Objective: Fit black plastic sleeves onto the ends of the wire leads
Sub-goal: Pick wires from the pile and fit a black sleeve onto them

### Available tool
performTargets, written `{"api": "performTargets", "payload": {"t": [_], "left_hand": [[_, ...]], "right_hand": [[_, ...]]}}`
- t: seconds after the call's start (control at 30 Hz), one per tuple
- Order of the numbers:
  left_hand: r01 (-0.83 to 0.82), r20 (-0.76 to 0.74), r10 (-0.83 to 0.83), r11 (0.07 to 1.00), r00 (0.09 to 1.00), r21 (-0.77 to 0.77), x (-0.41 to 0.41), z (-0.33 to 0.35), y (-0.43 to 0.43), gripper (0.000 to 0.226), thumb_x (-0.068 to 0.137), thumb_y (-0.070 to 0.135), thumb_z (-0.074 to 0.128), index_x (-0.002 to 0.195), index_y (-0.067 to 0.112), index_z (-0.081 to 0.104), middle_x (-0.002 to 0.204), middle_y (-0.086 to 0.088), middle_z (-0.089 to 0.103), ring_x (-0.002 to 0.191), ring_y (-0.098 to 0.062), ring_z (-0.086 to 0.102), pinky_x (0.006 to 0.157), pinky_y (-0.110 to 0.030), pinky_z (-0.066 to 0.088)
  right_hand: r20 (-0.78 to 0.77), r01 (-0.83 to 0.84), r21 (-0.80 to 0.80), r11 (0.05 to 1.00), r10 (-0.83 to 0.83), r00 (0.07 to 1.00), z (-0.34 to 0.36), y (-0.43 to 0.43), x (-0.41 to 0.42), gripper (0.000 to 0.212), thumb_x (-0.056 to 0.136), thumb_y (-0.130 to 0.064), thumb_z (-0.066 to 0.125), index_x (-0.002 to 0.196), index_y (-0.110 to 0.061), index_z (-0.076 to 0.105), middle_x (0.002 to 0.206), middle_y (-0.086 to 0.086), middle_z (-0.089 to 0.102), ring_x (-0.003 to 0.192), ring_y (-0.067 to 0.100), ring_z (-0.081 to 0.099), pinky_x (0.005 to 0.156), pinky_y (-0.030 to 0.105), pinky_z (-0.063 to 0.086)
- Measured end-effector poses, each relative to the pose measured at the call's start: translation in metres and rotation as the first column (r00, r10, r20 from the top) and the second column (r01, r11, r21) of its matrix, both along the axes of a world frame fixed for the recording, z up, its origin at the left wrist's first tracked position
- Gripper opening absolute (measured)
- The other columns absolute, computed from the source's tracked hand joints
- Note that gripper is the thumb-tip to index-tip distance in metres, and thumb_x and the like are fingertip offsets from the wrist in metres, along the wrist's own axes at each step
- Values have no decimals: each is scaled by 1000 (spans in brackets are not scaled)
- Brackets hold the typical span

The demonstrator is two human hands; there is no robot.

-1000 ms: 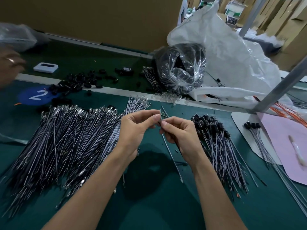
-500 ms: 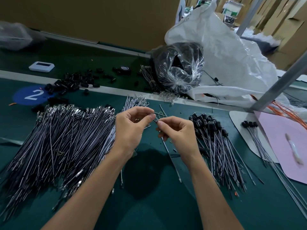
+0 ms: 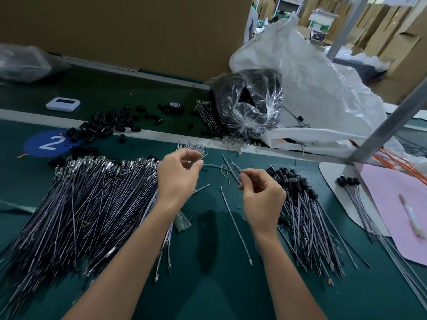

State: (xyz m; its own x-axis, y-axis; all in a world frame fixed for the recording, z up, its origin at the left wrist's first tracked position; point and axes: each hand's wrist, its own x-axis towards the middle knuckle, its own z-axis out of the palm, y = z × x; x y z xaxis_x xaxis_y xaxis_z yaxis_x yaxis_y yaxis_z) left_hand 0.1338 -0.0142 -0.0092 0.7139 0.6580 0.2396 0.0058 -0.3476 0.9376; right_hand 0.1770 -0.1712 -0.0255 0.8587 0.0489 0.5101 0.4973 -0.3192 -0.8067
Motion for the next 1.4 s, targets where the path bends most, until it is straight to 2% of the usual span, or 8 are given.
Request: {"api": "performTargets", "payload": {"t": [0.2,0.4,0.53,0.67,0.8,1.0,1.23,1.4], "left_hand": [[23,-374,89,958,923,285,35,26,51,18,91,11,64,104,21,71,107,0,71,93,-18,63,78,-29,49],[61,-451,179,882,874,467,29,18,81,17,93,12,60,103,17,74,105,-4,72,100,-27,64,86,-38,53],[41,-507,434,729,745,683,43,23,137,40,93,42,59,116,9,64,123,-18,60,125,-40,43,105,-51,35],[42,-693,450,822,563,568,56,9,212,73,94,65,37,150,19,28,157,-23,21,145,-45,11,114,-64,13],[103,-769,257,917,585,385,71,-16,247,80,91,72,29,156,35,0,161,-21,-2,146,-47,-2,117,-61,5],[145,-768,261,898,585,416,78,-21,255,99,71,92,27,154,41,9,161,-21,0,145,-47,-2,113,-66,4],[259,-746,329,793,579,551,87,-19,221,101,70,92,11,149,31,27,159,-20,13,145,-41,8,111,-65,11],[339,-696,380,668,610,662,99,-17,207,67,92,71,27,143,29,37,155,-20,18,140,-38,22,106,-58,30]], "right_hand": [[18,64,-15,998,-63,998,-4,-3,4,15,86,-5,71,85,-19,70,72,-16,66,69,0,63,63,7,45],[19,31,-53,998,-30,999,-6,-1,4,14,86,-4,71,83,-18,71,70,-14,66,67,2,63,60,8,44],[24,1,-77,997,1,1000,-8,0,-1,15,85,-3,72,83,-18,71,70,-15,66,68,2,63,60,7,44],[27,-27,-78,997,30,999,-7,3,-2,20,85,-3,72,81,-23,70,68,-16,66,67,2,63,59,6,42],[27,-55,-93,994,58,998,-8,8,-2,18,83,-1,73,81,-19,73,68,-15,66,67,3,63,59,8,44],[25,-59,-91,994,61,998,-7,7,0,22,83,-2,74,81,-24,72,67,-17,66,67,5,64,59,8,45],[17,-73,-95,993,75,997,-6,10,-1,19,83,-1,74,80,-20,73,67,-15,67,66,5,63,59,8,43],[22,-87,-125,988,90,996,-6,12,-3,17,82,0,74,80,-18,74,67,-15,67,67,4,63,60,7,43]]}}
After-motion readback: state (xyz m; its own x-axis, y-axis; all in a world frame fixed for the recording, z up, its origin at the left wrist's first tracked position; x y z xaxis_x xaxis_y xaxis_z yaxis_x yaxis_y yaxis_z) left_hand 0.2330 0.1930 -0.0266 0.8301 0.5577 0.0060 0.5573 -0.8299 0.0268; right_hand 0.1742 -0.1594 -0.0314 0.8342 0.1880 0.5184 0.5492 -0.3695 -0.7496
